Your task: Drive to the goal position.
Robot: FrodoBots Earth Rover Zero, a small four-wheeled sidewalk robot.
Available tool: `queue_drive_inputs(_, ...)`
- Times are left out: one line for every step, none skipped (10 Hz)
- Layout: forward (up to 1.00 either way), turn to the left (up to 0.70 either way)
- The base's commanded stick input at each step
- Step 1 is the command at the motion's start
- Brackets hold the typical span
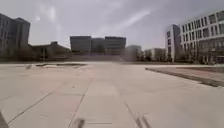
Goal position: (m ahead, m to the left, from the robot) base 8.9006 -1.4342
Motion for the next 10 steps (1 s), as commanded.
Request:
queue_drive_inputs(0.70, 0.00)
queue_drive_inputs(0.70, 0.00)
queue_drive_inputs(0.70, 0.00)
queue_drive_inputs(0.70, 0.00)
queue_drive_inputs(0.70, 0.00)
queue_drive_inputs(0.70, 0.00)
queue_drive_inputs(0.70, 0.00)
queue_drive_inputs(0.70, 0.00)
queue_drive_inputs(0.70, 0.00)
queue_drive_inputs(0.70, 0.00)
